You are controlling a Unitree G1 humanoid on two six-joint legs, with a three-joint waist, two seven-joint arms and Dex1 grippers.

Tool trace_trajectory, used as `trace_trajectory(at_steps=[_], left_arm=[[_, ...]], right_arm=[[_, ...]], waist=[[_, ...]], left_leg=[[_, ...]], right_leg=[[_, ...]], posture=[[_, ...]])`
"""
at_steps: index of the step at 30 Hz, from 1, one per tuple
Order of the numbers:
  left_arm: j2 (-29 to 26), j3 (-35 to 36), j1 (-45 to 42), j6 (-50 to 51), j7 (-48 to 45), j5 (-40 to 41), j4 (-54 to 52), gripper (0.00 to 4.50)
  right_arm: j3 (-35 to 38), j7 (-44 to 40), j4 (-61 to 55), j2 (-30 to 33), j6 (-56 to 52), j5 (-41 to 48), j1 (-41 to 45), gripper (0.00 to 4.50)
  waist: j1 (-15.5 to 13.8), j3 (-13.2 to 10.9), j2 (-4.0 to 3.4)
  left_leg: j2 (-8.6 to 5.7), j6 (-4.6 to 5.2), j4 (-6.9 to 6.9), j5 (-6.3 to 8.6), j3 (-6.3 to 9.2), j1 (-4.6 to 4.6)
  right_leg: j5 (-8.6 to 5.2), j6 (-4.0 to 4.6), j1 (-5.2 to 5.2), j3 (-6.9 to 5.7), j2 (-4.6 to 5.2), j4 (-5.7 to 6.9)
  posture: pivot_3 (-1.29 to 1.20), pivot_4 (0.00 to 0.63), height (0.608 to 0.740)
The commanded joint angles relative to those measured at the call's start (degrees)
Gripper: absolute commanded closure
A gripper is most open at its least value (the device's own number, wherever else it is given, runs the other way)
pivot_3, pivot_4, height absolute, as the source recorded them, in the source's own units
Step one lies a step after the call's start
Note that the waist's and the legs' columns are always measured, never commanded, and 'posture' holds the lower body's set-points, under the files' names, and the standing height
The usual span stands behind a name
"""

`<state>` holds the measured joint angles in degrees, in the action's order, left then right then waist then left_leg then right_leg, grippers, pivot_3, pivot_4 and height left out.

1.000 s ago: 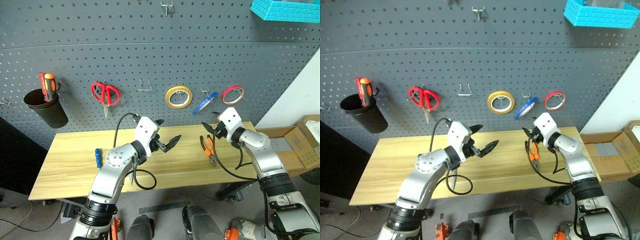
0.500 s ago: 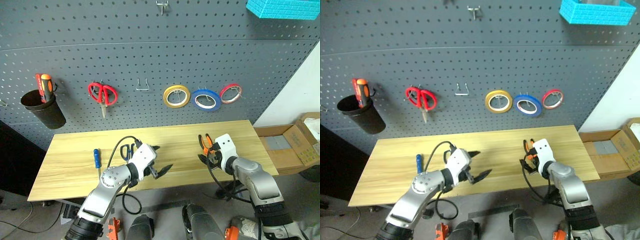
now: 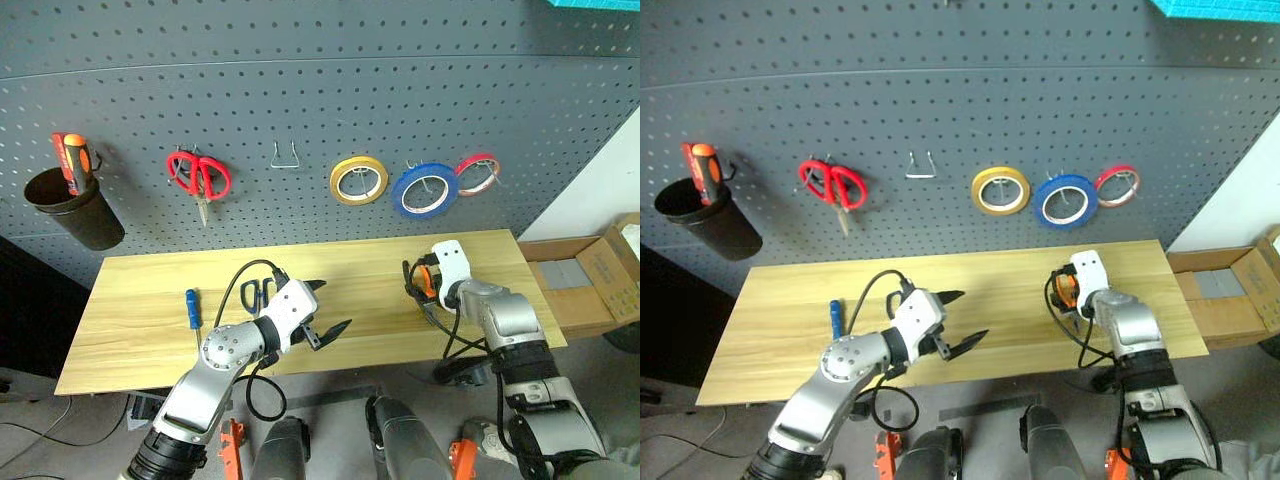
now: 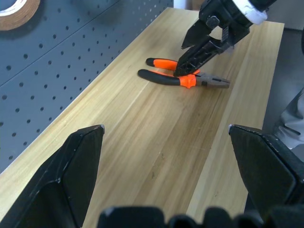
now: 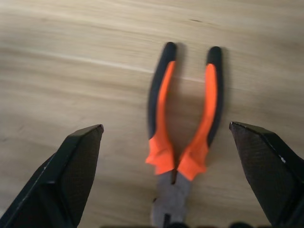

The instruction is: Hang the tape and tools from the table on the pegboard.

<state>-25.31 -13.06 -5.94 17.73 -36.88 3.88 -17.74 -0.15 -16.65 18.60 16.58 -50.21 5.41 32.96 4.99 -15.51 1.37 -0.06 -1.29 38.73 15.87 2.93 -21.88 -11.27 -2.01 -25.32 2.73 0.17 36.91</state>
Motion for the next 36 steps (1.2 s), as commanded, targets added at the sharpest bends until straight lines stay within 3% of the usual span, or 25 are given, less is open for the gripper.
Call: trace_trajectory(at_steps=[1,7,18,21,25,31,36], left_arm=[[0.1,1.4,1.3,1.6,0.7,1.4,-4.3,0.00],[-0.8,2.8,2.8,3.5,0.5,2.2,-6.2,0.00],[-2.5,4.2,5.1,7.3,-0.2,4.1,-9.9,0.00],[-3.0,4.5,5.7,8.1,-0.5,4.7,-10.8,0.00],[-3.1,4.5,5.6,8.6,-0.5,5.1,-11.1,0.00],[-2.6,3.8,5.2,8.5,0.0,5.4,-10.7,0.00],[-0.8,4.8,8.0,7.7,2.4,6.1,-13.0,0.00]], right_arm=[[3.7,2.2,5.1,-1.0,0.4,1.1,3.0,0.05],[6.2,3.6,10.5,-2.7,-0.2,2.0,6.5,0.05],[3.2,0.5,21.2,-2.0,5.0,-0.5,10.6,0.05],[2.6,0.0,22.1,-1.8,5.5,-0.7,11.1,0.62],[1.9,-0.6,22.0,-1.9,5.7,-0.8,11.2,1.79],[1.1,-1.4,20.1,-1.9,5.9,-1.0,10.9,1.79],[-7.4,-12.3,0.5,3.2,9.4,-1.8,2.8,1.79]], waist=[[0.0,-0.3,0.03],[0.1,-1.8,-0.03],[0.0,-3.4,0.29],[0.0,-3.5,0.32],[0.0,-3.5,0.32],[0.0,-3.5,0.33],[-0.3,-3.5,0.33]], left_leg=[[-0.01,0.00,0.00,0.00,0.00,-0.01],[-0.01,0.00,-0.01,0.00,0.02,-0.01],[0.44,-0.02,-0.02,0.01,-0.02,-0.07],[0.50,-0.03,-0.03,0.02,-0.02,-0.07],[0.53,-0.05,-0.06,0.02,-0.02,-0.10],[0.55,-0.05,-0.16,0.03,-0.05,-0.08],[0.54,-0.08,-0.52,0.01,-0.09,-0.17]], right_leg=[[0.00,0.00,0.00,0.00,0.00,0.01],[0.01,-0.03,-0.03,-0.02,-0.03,0.04],[0.03,-0.07,-0.07,-0.01,-0.11,-0.06],[0.02,-0.06,-0.08,-0.02,-0.17,-0.06],[0.01,-0.04,-0.14,-0.02,-0.20,-0.06],[0.01,-0.04,-0.17,0.00,-0.22,-0.09],[-0.04,0.01,-0.40,0.02,-0.21,-0.14]], posture=[[-0.06,0.318,0.740],[-0.05,0.343,0.740],[-0.03,0.377,0.740],[-0.02,0.372,0.740],[-0.02,0.367,0.740],[-0.02,0.341,0.740],[-0.02,0.304,0.740]])
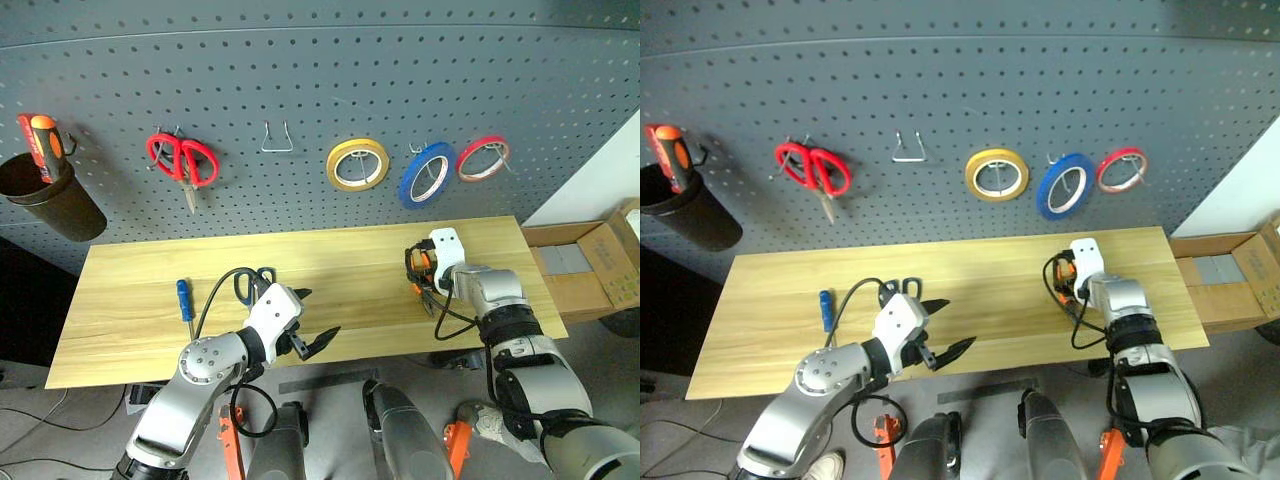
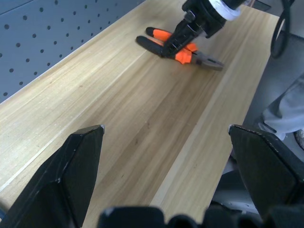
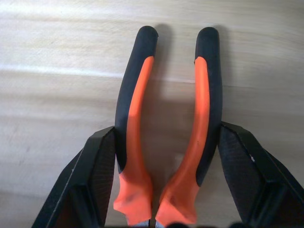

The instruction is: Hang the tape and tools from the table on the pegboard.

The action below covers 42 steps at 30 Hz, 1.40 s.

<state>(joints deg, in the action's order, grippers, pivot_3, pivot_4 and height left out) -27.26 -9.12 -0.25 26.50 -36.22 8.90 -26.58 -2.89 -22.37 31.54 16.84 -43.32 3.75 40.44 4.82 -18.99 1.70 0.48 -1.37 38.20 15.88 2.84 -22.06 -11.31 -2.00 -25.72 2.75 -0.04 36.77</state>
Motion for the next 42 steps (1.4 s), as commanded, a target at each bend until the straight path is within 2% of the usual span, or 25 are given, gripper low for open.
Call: trace_trajectory(at_steps=[1,4,8,11,15,18,23,27,31,34,42], left_arm=[[1.8,1.1,3.6,-1.1,2.5,1.6,-5.4,0.00],[3.8,2.0,9.0,0.0,4.3,3.7,-10.2,0.00],[6.5,4.4,16.2,1.7,7.7,7.2,-16.8,0.00],[9.0,5.8,18.6,3.2,11.3,8.9,-19.9,0.00],[15.3,7.1,22.4,4.6,19.9,8.9,-25.8,0.00],[15.6,8.9,21.1,3.4,22.3,7.1,-26.6,0.00],[15.5,14.1,10.0,2.6,26.1,5.8,-22.3,0.00],[13.6,16.5,0.8,1.6,25.3,5.7,-14.2,0.00],[12.5,17.5,-5.5,-0.4,25.0,5.3,-6.2,0.00],[10.9,15.6,-10.4,-2.4,22.7,4.5,-0.4,0.00],[10.7,15.0,-17.6,-4.7,22.3,3.8,6.6,0.00]], right_arm=[[-5.8,-8.4,-17.9,4.1,3.7,0.0,-6.9,1.79],[-6.1,-10.9,-33.9,5.2,4.5,2.6,-12.1,1.79],[-3.4,-9.5,-50.2,0.1,1.6,9.2,-14.5,1.79],[-3.5,-8.8,-55.0,-2.5,4.3,10.4,-14.4,1.79],[-4.1,-4.6,-58.7,-9.2,13.6,9.9,-11.1,1.79],[-4.7,-2.1,-56.1,-11.7,18.7,7.6,-6.4,1.79],[-3.3,2.1,-45.5,-14.8,31.0,3.9,3.7,1.79],[-1.0,6.3,-32.7,-17.2,41.6,2.1,14.0,1.79],[-0.1,7.7,-24.4,-18.7,48.2,1.6,19.0,1.79],[0.5,9.1,-17.8,-20.0,52.5,1.5,22.5,1.79],[1.0,11.3,-8.7,-22.6,59.3,1.7,26.1,1.79]], waist=[[-0.2,0.0,-0.02],[-0.2,0.0,-0.02],[0.0,0.1,0.01],[-0.4,0.2,0.04],[-1.4,0.4,0.19],[-1.6,0.4,0.19],[-1.9,0.9,0.43],[-2.4,1.2,0.55],[-2.8,1.6,0.58],[-3.0,1.6,0.60],[-3.2,1.6,0.59]], left_leg=[[0.00,-0.01,-0.10,-0.01,0.00,-0.13],[0.04,-0.10,-0.13,0.02,0.06,-0.93],[0.11,-0.21,-0.12,0.08,0.12,-1.21],[0.07,-0.27,-0.11,0.07,0.14,-1.20],[0.01,-0.35,0.19,0.02,0.03,-1.31],[0.00,-0.35,0.54,0.02,0.00,-1.41],[0.03,-0.58,0.66,-0.16,0.06,-1.43],[0.01,-0.78,0.69,-0.31,0.05,-1.43],[0.14,-0.78,0.59,-0.30,0.07,-1.41],[0.16,-0.78,0.58,-0.30,0.09,-1.45],[0.22,-0.77,0.58,-0.30,0.11,-1.50]], right_leg=[[-0.02,0.00,-0.16,-0.01,0.01,0.02],[0.09,0.18,-1.09,-0.04,0.32,0.17],[0.20,0.35,-1.52,0.04,0.39,0.19],[0.15,0.28,-1.46,-0.04,0.34,0.15],[0.02,-0.01,-1.36,-0.11,0.18,0.10],[0.12,-0.09,-1.38,-0.12,0.16,0.19],[0.45,0.05,-1.35,-0.20,-0.03,0.21],[0.87,0.56,-1.35,-0.25,-0.08,0.19],[0.92,0.64,-1.38,-0.30,-0.11,0.25],[0.95,0.69,-1.42,-0.34,0.03,0.25],[0.99,0.74,-1.46,-0.36,0.20,0.24]], posture=[[-0.02,0.297,0.740],[-0.03,0.279,0.740],[-0.03,0.263,0.740],[-0.02,0.254,0.740],[0.00,0.244,0.740],[0.01,0.239,0.740],[0.04,0.226,0.740],[0.04,0.225,0.740],[0.04,0.234,0.740],[0.05,0.242,0.740],[0.07,0.275,0.740]])
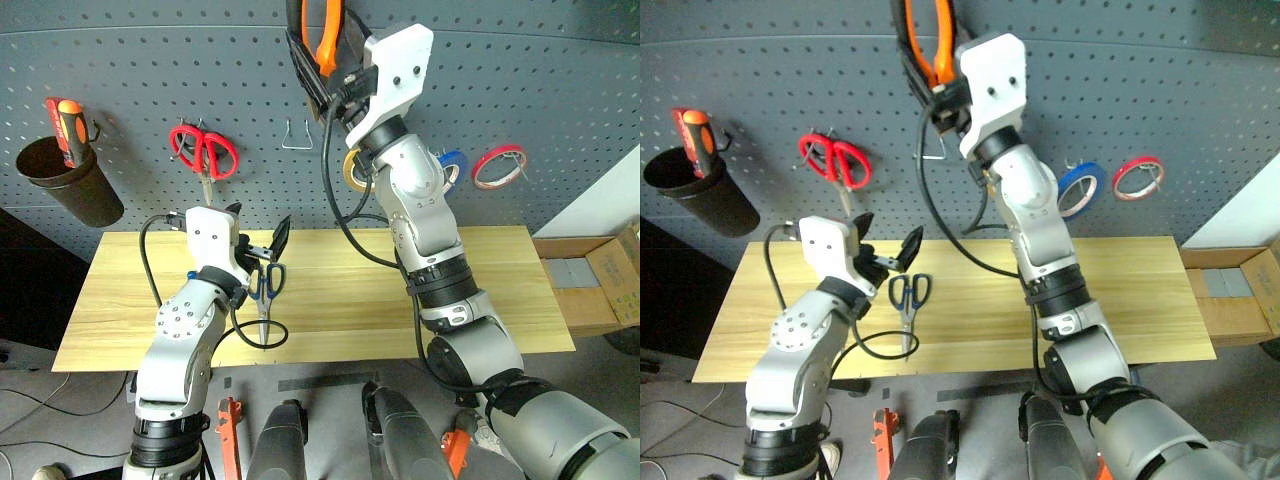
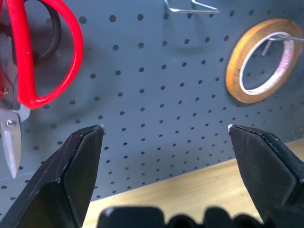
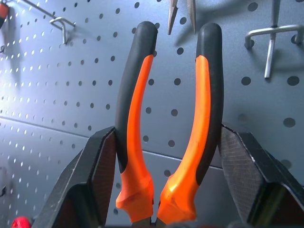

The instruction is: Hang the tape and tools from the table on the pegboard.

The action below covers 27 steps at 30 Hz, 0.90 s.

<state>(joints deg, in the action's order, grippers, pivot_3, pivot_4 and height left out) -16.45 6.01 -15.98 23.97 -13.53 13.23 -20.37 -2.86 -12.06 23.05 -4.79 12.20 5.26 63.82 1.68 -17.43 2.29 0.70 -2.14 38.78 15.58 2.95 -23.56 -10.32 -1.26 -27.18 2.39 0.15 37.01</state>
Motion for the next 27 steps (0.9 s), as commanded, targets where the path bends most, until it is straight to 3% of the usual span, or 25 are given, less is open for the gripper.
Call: trace_trajectory(at_steps=[1,10,27], left_arm=[[0.0,-0.2,-2.5,-2.2,-0.5,-0.4,1.1,0.00],[1.6,-3.2,-10.4,-4.8,-2.9,-1.0,11.0,0.00],[-0.1,-1.4,-8.3,-4.3,-3.5,-0.6,9.5,0.00]], right_arm=[[1.0,1.2,0.5,-1.2,4.3,0.2,3.0,1.79],[2.1,3.3,10.9,-3.3,9.5,-0.3,4.5,1.79],[2.9,5.5,19.4,-2.6,14.2,-1.5,4.3,1.79]], waist=[[0.0,0.0,-0.01],[-0.1,-0.1,-0.05],[-0.1,-0.3,-0.11]], left_leg=[[0.00,0.00,0.00,0.00,0.00,0.00],[-0.01,0.02,0.00,0.00,0.03,0.00],[0.01,0.03,0.00,0.00,0.05,0.02]], right_leg=[[0.00,0.00,0.00,-0.01,0.00,0.01],[0.00,0.00,0.00,-0.03,-0.01,0.03],[0.00,0.00,0.00,-0.03,0.00,0.07]], posture=[[0.07,0.284,0.740],[0.07,0.309,0.740],[0.08,0.340,0.740]])
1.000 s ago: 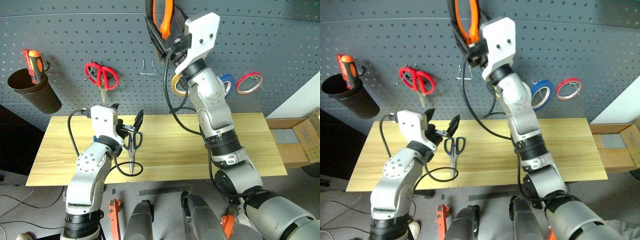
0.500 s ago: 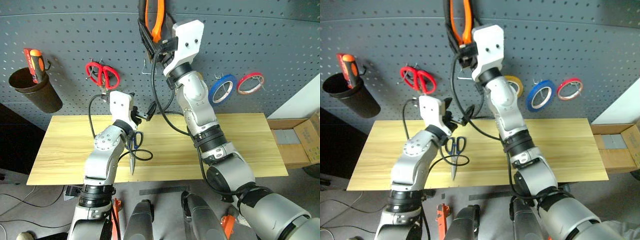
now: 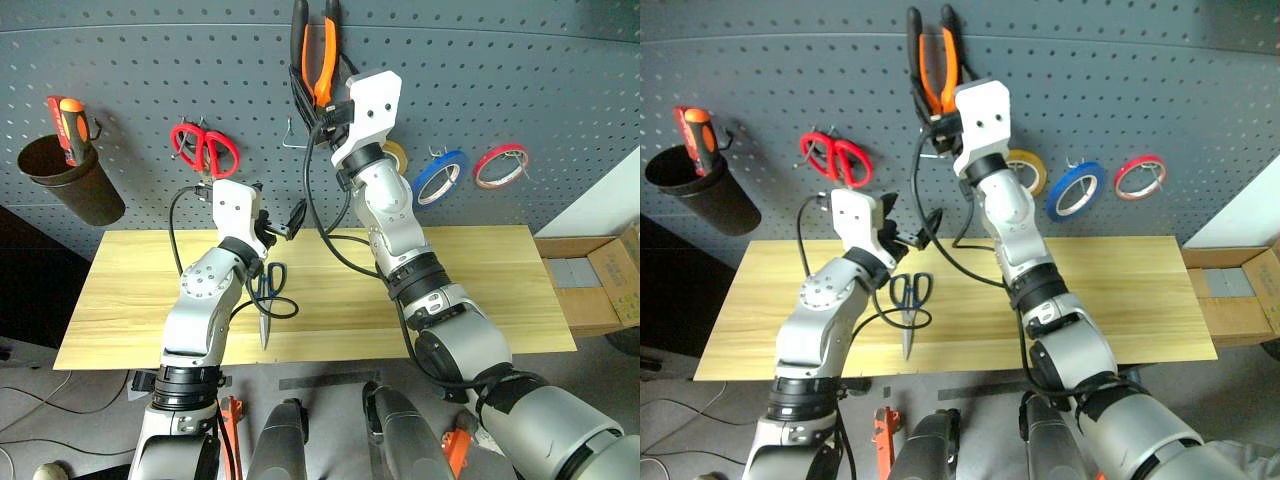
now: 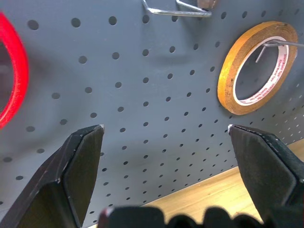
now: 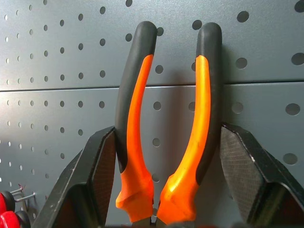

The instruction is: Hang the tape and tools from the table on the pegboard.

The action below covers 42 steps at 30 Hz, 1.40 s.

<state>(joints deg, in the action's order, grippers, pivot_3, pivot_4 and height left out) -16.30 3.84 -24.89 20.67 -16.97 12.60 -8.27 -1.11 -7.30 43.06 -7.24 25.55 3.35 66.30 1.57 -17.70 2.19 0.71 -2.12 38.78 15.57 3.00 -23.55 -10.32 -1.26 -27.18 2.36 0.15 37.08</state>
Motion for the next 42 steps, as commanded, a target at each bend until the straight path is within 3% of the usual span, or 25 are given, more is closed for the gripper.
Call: trace_trajectory(at_steps=[1,16,29,42], left_arm=[[-0.3,0.8,0.9,-1.0,0.0,0.0,-2.8,0.00],[-1.2,2.8,2.4,-0.6,0.4,0.1,-4.0,0.00],[-1.6,3.1,2.3,-0.7,0.3,0.1,-3.7,0.00],[-2.1,3.7,3.3,-0.4,0.4,0.3,-4.4,0.00]], right_arm=[[1.3,0.9,-0.5,-0.1,0.8,0.5,2.2,1.79],[3.5,2.6,0.6,-3.0,-0.7,4.0,5.2,1.79],[1.5,5.3,4.5,-4.3,-1.1,1.6,4.3,1.79],[2.2,12.6,9.2,-3.4,6.7,-0.9,9.2,1.79]], waist=[[0.0,0.0,-0.01],[0.0,-0.8,-0.08],[0.0,-1.0,-0.10],[-0.2,-1.3,-0.13]], left_leg=[[0.00,0.00,0.00,0.00,0.00,0.00],[-0.01,0.13,0.03,-0.10,0.00,0.10],[-0.03,0.29,0.03,-0.21,-0.02,0.13],[-0.06,0.47,0.03,-0.33,0.00,0.16]], right_leg=[[0.00,0.00,0.00,0.00,0.00,0.00],[0.00,0.01,0.04,0.01,-0.03,0.10],[0.00,0.00,0.08,0.03,-0.06,0.09],[0.05,-0.04,0.12,0.01,-0.20,0.06]], posture=[[0.08,0.340,0.740],[0.09,0.351,0.740],[0.10,0.355,0.740],[0.11,0.361,0.740]])
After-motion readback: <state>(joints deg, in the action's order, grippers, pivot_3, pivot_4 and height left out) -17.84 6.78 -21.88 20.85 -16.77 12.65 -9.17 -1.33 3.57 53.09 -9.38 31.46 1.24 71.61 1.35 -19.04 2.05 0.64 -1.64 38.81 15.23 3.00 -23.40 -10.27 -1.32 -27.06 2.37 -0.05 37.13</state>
